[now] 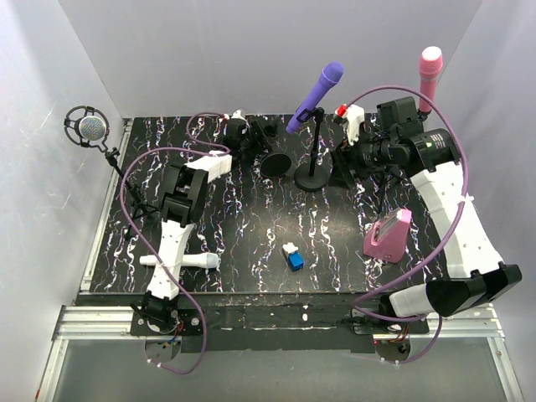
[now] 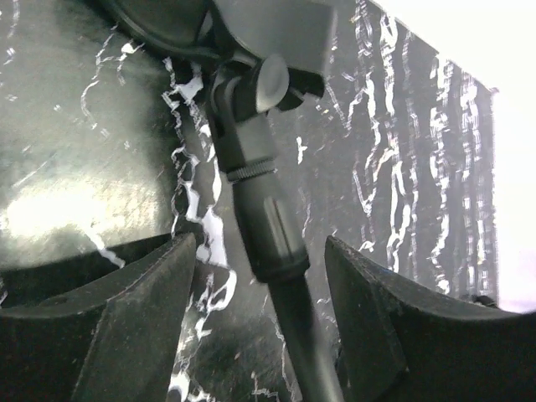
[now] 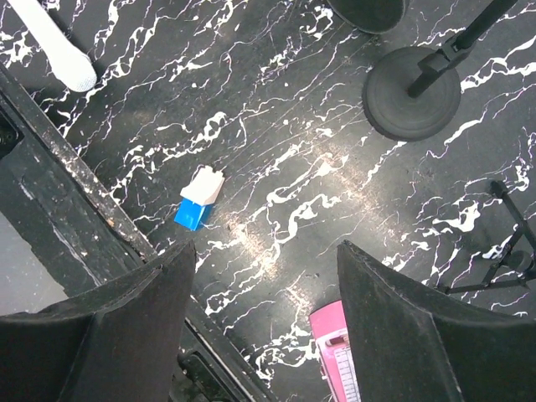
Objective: Remove the microphone from the stand
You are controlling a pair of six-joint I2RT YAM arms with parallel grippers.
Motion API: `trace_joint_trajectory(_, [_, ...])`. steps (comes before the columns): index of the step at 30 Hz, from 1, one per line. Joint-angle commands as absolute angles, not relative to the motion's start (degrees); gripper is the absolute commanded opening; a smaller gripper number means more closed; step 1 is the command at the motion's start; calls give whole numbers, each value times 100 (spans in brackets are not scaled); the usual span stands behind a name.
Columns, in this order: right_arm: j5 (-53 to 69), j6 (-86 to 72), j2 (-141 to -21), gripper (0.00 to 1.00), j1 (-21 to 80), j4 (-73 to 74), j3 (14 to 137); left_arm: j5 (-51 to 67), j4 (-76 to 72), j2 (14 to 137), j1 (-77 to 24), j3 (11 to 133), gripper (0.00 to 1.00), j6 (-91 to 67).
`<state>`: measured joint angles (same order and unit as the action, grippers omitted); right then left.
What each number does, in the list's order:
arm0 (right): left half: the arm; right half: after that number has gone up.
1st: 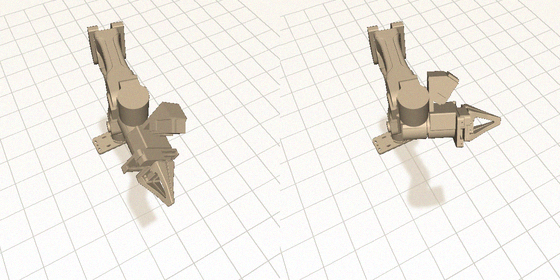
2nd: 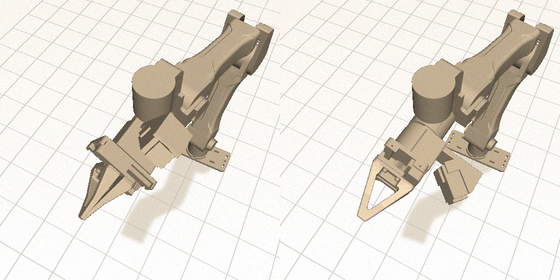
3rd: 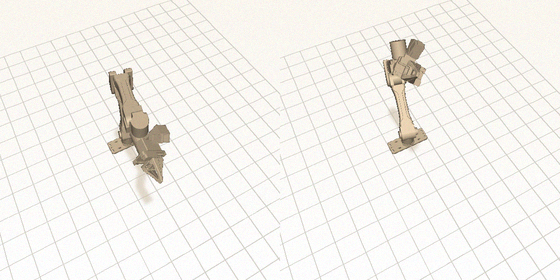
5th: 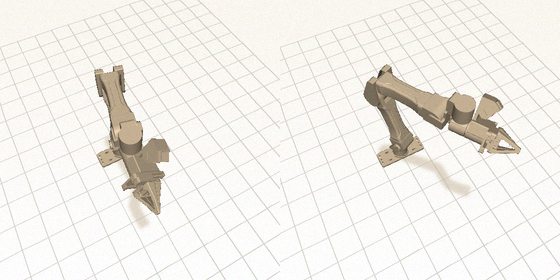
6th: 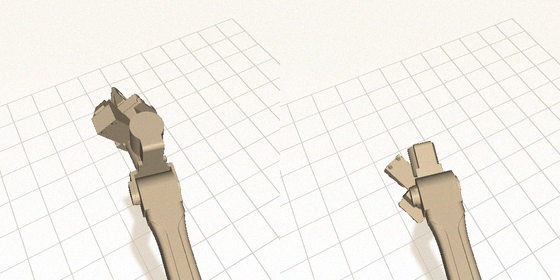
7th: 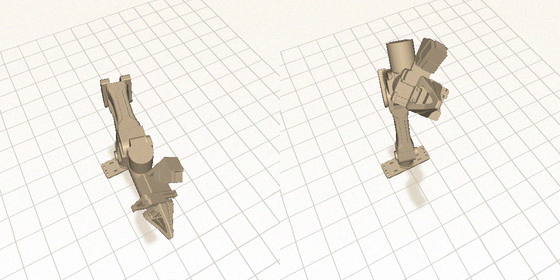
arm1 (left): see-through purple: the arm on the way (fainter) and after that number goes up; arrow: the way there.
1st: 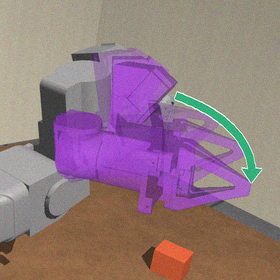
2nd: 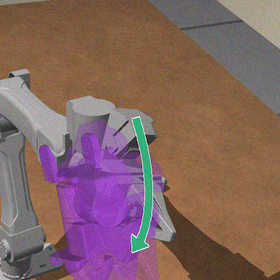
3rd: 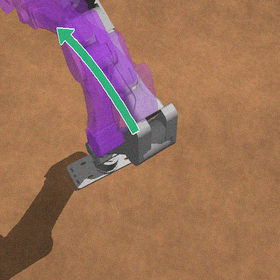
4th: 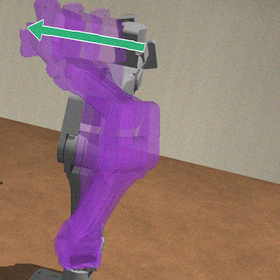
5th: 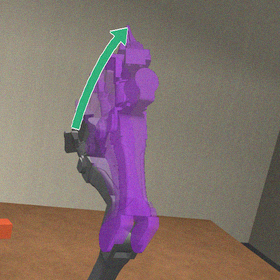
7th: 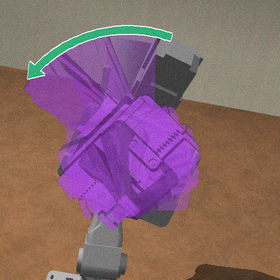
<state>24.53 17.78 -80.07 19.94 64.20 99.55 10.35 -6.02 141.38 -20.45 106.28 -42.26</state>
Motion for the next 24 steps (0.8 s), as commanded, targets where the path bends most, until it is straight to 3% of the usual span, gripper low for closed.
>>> trace_joint_trajectory(1, [2470, 1679, -7779, 75, 1978, 6618, 9994, 1116, -483, 14501, -2021, 10907, 59, -4833])
trace_joint_trajectory(5, [2461, 1687, -7726, 74, 1978, 6741, 9906, 1204, -623, 14730, -2030, 11135, 42, -4975])
trace_joint_trajectory(10, [2426, 1714, -7690, 74, 1986, 6689, 9853, 1555, -1018, 14363, -2022, 11005, 0, -4931])
trace_joint_trajectory(16, [2470, 1793, -7804, 73, 1978, 6451, 9905, 2188, -1730, 13344, -1925, 10583, 0, -3843])
trace_joint_trajectory(24, [2505, 1890, -7989, 73, 1986, 6424, 10063, 1758, -2644, 12367, -1793, 9554, 0, -1936])
